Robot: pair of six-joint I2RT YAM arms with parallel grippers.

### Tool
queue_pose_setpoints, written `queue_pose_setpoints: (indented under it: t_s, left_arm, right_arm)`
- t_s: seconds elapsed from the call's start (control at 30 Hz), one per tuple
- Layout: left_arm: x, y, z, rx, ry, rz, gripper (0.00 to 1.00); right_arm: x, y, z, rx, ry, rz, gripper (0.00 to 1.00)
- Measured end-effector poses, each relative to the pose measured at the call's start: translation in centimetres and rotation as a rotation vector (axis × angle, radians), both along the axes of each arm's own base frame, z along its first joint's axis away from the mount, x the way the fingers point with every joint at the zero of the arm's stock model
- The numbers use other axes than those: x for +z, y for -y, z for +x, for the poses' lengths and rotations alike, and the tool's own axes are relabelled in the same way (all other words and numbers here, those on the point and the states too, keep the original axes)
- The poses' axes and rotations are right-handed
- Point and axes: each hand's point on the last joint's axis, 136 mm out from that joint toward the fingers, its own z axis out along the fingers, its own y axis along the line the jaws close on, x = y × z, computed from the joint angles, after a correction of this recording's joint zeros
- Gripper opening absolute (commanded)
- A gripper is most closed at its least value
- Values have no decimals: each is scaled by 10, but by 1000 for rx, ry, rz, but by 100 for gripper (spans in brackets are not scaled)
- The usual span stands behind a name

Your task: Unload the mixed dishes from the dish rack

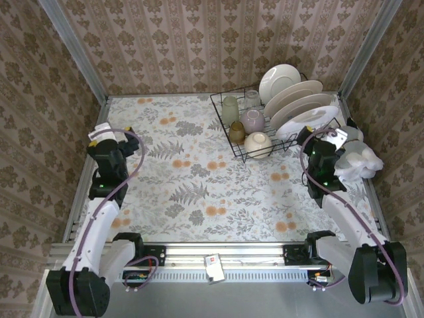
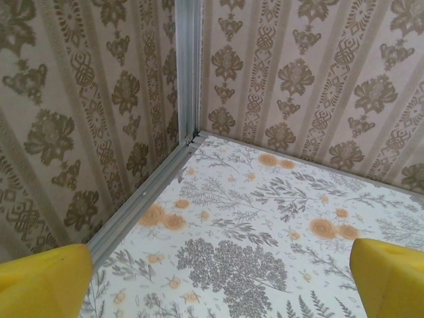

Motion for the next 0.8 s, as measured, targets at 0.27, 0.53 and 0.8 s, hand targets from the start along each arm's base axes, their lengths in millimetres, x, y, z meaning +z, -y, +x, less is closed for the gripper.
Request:
queue_pose_setpoints:
  t_s: [0.27, 0.53, 0.8]
  left_arm:
    - [-4, 13, -16, -61, -138, -173, 100]
    - [-17, 47, -17, -232, -310, -269, 100]
    - [-24, 80, -25, -415, -392, -299, 100]
  right_arm:
    - [-32, 16, -29, -123, -91, 314, 100]
    - [-43, -18, -7, -20, -178, 529, 83]
    - [-72, -54, 21, 34, -300, 621, 66]
